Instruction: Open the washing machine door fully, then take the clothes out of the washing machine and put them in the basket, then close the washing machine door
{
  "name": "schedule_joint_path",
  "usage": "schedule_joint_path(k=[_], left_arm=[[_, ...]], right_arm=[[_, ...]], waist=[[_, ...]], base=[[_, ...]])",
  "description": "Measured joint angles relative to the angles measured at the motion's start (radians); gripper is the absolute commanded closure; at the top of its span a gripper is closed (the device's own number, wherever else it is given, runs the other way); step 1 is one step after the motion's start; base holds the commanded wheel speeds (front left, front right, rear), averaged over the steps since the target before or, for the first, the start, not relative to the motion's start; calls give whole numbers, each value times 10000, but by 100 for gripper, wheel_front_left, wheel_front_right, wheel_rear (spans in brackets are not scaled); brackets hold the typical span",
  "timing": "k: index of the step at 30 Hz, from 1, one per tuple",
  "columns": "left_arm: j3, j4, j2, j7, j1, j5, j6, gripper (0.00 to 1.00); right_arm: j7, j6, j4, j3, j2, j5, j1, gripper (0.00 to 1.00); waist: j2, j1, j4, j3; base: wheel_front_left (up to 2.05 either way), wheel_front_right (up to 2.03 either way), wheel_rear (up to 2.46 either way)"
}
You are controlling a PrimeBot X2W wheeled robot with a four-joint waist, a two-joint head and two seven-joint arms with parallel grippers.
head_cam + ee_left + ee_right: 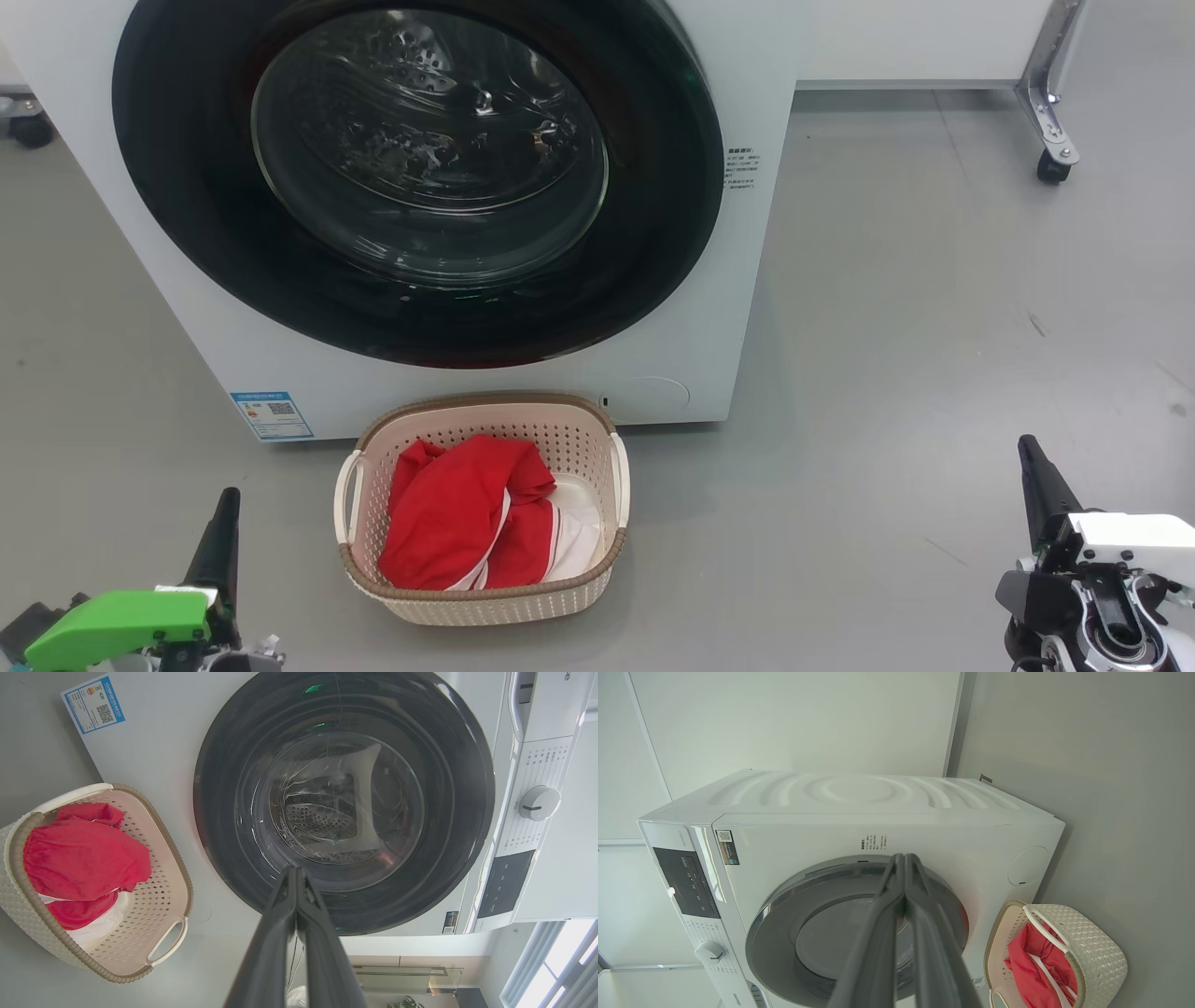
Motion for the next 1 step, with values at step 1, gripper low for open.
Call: schedule_joint_path(k=[1], left_arm=[[0,0,0,0,0,0,0,100]], right_arm=[[0,0,0,-4,0,0,-1,100]], waist=[[0,0,0,0]], base=[[0,0,0]])
